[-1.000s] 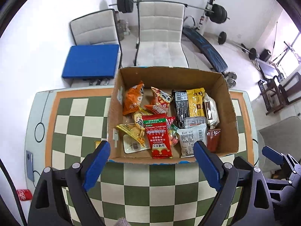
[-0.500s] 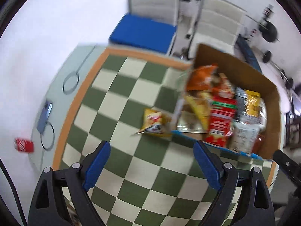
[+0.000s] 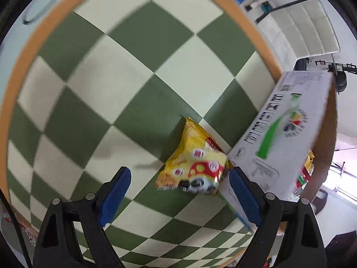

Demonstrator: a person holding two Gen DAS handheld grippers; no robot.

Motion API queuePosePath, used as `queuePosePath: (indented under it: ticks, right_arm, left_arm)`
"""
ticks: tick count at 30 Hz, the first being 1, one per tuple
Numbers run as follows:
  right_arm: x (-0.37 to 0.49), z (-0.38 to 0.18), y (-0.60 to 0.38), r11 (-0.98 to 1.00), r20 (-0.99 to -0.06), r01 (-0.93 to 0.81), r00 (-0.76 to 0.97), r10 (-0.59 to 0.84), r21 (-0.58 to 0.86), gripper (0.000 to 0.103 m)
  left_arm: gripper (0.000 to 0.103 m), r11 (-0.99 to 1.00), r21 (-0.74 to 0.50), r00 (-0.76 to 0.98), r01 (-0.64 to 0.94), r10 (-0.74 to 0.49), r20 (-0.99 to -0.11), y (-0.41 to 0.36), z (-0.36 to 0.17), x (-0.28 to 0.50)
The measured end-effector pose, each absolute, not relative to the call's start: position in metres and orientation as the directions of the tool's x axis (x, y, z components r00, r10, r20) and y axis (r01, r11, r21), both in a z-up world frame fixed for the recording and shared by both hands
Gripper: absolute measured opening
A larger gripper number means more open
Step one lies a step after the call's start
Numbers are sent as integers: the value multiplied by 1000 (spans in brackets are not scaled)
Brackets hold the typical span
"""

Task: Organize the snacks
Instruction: 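Reach the left tool to the yellow cracker bag and grasp it, then carry the yellow cracker bag into the box with the left tool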

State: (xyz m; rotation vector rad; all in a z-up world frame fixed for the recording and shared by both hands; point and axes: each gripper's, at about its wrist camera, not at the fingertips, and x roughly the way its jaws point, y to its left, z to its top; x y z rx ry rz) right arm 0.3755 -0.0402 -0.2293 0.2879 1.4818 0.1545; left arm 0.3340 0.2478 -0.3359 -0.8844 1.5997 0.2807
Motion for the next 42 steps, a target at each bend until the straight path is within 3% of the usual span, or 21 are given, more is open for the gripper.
queuePosePath:
  ticks: [10,12,14,21,31,42]
  right_arm:
    - [379,-250,-29,967,-970,84,49,236,240,99]
    - [380,-253,-29,968,-972,89,45,233,236,99]
    - [380,-254,-31,969,-973,92,49,225,229,99]
    - [379,-255,-37,975,-979,91,50,197,201,99]
    - [362,-242,-51,985,-984,55,84,160,165,99]
    - [337,-214,-76,986,-979,1,124,162,164,99]
  left_arm:
    - [88,726,-286,-72,-626,-418,-906,228,-372,352]
    - [81,739,-281,-68,-613,-403,-912,226,-370,351]
    - [61,753,-293,-52,-589,-397,-916,222,-365,353]
    - [60,829,-210,-48,-518,-274,-961,202,-339,344]
    - [60,932,-94,161,-351,-39,-986,148,-219,315]
    - [60,980,-118,252,-159,-75,-965,84,-158,328]
